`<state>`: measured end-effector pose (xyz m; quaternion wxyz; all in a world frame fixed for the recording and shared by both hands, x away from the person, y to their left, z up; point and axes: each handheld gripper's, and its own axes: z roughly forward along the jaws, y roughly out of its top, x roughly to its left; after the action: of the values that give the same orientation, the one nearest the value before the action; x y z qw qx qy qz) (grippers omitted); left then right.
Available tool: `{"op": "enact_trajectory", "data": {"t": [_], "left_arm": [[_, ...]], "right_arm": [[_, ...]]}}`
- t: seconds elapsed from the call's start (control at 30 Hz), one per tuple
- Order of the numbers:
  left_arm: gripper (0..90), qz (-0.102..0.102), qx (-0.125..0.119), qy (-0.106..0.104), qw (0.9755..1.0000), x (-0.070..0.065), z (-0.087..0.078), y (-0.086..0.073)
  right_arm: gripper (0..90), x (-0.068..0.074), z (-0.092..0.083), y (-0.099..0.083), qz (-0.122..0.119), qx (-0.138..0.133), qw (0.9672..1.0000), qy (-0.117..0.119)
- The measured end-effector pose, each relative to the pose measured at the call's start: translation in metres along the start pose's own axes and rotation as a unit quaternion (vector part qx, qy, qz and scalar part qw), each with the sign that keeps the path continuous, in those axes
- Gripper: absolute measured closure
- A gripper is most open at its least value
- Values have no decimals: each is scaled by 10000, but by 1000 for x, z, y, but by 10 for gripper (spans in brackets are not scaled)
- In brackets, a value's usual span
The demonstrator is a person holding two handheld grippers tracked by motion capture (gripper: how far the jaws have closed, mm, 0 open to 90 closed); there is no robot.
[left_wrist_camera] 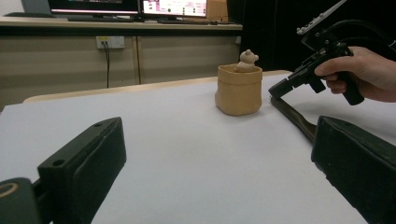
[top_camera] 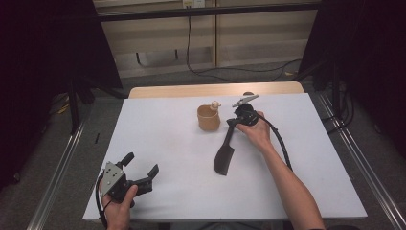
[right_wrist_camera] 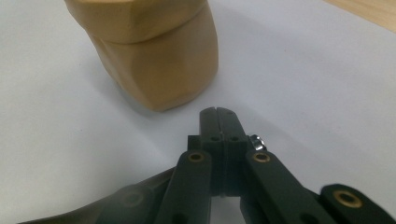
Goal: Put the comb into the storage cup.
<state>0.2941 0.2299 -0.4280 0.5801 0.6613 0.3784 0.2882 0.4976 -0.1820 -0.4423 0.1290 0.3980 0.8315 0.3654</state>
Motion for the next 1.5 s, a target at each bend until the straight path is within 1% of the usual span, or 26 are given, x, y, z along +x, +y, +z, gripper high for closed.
{"op": "enact_trajectory", "data": {"t": [0.17,0.27,0.3,0.4,0.5,0.57,0.63,0.77,1.07,1.13,1.27,1.5], "left_arm": [[32,20,9,-11,10000,-1,0,0],[32,8,4,-17,10000,-1,1,0],[32,17,-7,-8,10000,-1,0,0],[32,16,5,-6,10000,0,0,0],[32,26,10,-20,10000,-1,1,0],[32,44,8,-21,10000,-1,0,0],[32,32,-5,11,10000,0,0,0],[32,8,-6,4,10000,0,0,0],[32,31,4,-7,10000,0,0,0],[32,29,7,-10,10000,0,0,0],[32,29,1,-9,10000,0,0,0],[32,28,2,-11,10000,0,0,0]], "right_arm": [[900,-1,1,0,30,-13,10000,-18],[900,1,2,1,-14,-5,10000,-30],[900,1,1,1,-29,-56,10000,19],[900,-1,-1,3,-22,-165,9999,25],[900,-5,0,4,14,-85,10000,-25],[900,-7,2,5,41,-85,10000,-21],[900,-8,4,5,44,-56,10000,-31],[900,-10,9,3,50,34,10000,-55],[900,-13,7,0,46,136,9998,-125],[900,-13,6,0,87,116,9998,-116],[900,-12,6,1,48,124,9999,-107],[900,-14,4,-3,68,139,9998,-108]]}}
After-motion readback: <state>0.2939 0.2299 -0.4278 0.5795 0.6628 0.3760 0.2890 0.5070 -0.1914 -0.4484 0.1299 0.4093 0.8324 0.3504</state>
